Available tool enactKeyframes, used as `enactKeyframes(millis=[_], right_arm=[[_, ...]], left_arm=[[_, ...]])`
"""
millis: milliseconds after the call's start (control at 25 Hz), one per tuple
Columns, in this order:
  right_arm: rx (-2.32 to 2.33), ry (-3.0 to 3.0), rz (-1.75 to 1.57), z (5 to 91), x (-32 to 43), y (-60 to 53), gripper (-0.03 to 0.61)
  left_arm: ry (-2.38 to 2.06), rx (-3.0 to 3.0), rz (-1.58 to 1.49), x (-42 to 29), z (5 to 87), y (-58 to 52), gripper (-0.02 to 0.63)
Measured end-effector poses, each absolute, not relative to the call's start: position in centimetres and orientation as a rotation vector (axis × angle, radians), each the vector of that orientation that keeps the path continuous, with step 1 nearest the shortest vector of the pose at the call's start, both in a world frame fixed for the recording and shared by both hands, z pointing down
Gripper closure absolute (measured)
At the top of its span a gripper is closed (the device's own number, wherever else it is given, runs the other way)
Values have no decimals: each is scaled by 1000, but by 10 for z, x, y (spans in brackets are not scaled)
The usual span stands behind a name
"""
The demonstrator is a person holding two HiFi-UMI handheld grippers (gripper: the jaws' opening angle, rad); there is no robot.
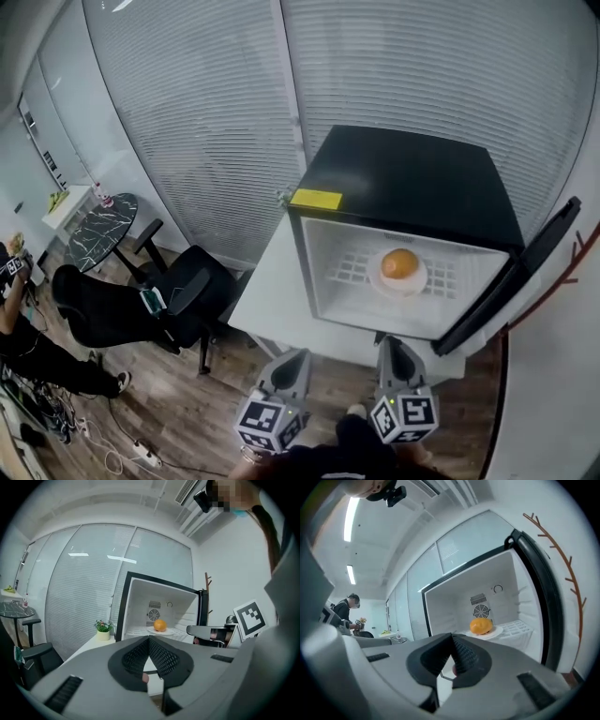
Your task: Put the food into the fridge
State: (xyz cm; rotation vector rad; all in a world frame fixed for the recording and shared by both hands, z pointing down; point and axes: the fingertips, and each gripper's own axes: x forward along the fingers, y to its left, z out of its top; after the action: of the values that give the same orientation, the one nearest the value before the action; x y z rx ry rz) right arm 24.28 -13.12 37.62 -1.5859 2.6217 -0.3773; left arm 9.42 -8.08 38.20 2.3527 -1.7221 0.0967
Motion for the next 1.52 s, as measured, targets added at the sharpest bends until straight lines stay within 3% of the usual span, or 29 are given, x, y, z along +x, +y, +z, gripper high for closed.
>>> enactKeyframes(millis=[680, 1520], right_arm=[[-1812, 2550, -118, 368, 244, -16, 584], [-1786, 2549, -57, 368, 240, 49, 584]], left_arm=[[-1620, 2384, 72, 81, 402, 20, 609], [-1643, 2360, -11, 76, 407, 94, 609]])
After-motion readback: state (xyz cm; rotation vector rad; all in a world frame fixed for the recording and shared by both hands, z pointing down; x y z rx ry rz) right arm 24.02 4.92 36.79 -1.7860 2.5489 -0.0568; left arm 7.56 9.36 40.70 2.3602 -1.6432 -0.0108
